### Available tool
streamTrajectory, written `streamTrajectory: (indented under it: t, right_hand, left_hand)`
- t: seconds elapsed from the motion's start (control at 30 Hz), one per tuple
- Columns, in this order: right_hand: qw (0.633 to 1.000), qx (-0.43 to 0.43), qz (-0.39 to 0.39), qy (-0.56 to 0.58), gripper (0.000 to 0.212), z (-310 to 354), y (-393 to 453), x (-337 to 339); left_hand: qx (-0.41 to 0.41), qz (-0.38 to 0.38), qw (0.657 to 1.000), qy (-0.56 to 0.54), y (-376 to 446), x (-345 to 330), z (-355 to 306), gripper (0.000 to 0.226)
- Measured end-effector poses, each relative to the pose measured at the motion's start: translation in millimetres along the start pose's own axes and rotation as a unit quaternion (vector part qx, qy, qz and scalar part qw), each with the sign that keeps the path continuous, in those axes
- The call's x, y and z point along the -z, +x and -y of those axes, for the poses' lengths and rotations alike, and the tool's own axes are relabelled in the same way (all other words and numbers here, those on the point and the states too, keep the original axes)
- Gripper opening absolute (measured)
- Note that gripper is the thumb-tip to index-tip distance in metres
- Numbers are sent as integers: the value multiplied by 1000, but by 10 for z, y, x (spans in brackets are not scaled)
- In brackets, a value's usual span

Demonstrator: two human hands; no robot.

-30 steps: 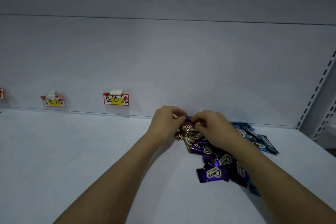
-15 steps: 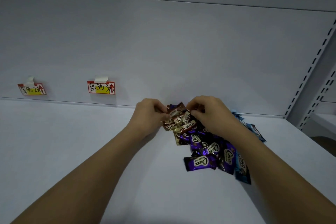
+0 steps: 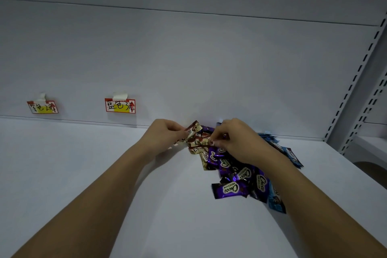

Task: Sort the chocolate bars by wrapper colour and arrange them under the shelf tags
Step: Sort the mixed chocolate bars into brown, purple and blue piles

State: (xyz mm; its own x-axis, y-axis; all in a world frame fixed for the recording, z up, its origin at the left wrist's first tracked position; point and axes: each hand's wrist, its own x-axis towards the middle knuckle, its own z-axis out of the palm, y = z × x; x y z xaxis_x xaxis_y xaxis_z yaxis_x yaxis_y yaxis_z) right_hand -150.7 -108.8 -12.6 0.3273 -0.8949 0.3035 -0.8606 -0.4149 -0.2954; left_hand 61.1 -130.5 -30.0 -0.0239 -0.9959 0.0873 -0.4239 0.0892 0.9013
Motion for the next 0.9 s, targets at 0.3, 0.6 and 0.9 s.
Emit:
streamTrajectory:
  t: [0.3,0.6,0.9]
  right_hand:
    - [999,-23,37,-12,17,-87,37,-58]
    - [998,1,23,-51,31,-80,96,-131]
    - [996,28,-26,-81,16,-142,117,-149]
  left_hand:
    - [-27,78,991,105,-30,-46,-12,11]
    - [-57,81,988,115,-43,-106,17,16]
    - [2,134,984,118,-21,-53,-20,10]
